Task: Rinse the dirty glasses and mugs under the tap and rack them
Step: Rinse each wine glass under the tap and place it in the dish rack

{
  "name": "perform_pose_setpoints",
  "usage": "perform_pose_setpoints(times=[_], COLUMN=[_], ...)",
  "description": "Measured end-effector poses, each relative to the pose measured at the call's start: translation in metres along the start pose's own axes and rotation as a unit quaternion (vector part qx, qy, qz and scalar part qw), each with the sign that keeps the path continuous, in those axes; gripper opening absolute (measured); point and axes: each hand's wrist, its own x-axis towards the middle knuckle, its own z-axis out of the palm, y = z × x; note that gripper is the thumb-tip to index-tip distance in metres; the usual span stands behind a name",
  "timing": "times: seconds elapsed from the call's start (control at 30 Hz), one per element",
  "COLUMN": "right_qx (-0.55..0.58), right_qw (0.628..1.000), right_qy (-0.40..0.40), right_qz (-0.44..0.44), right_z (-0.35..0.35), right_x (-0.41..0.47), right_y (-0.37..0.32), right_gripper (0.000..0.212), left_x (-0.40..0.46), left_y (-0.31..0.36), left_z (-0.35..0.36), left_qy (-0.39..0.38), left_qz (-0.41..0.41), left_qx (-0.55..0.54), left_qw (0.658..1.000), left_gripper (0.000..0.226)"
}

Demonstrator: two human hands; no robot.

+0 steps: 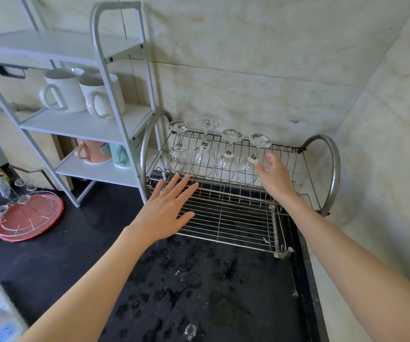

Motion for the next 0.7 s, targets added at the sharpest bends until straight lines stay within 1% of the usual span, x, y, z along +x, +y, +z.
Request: perform_pose_setpoints(times=[0.1,0.2,0.3,0.4,0.47,0.57,0.7], right_qx=[-0.056,-0.116,-0.16,-0.203,-0.224,-0.223,-0.219], right_qw=[0.997,0.984,0.967,0.948,0.929,0.91,0.877], right_qy=[0.016,-0.006,-0.053,-0.112,-0.148,-0.191,-0.258], right_qz=[-0.057,-0.136,-0.189,-0.22,-0.253,-0.294,-0.343], right_z=[-0.002,0.006,0.03,0.067,0.097,0.145,0.204], right_x=[-0.036,-0.087,-0.151,-0.22,-0.269,-0.332,-0.398], right_y=[-0.017,-0.044,-0.071,-0.089,-0.099,-0.117,-0.16], right_gripper=[0.05,0.054,0.058,0.061,0.061,0.064,0.063], left_x=[-0.021,-0.062,-0.121,-0.196,-0.253,-0.338,-0.444], left_y=[0.004,0.008,0.006,-0.002,-0.01,-0.027,-0.053], left_z=[-0.005,-0.008,-0.007,0.0,0.005,0.013,0.009], left_qy=[0.023,0.027,0.031,0.03,0.011,0.002,-0.016], left_qz=[-0.008,-0.035,-0.053,-0.092,-0.129,-0.18,-0.269], left_qx=[-0.007,-0.019,-0.029,-0.03,-0.03,-0.009,-0.021], left_qw=[1.0,0.999,0.998,0.995,0.991,0.984,0.963], left_gripper=[0.068,0.069,0.077,0.072,0.067,0.061,0.064])
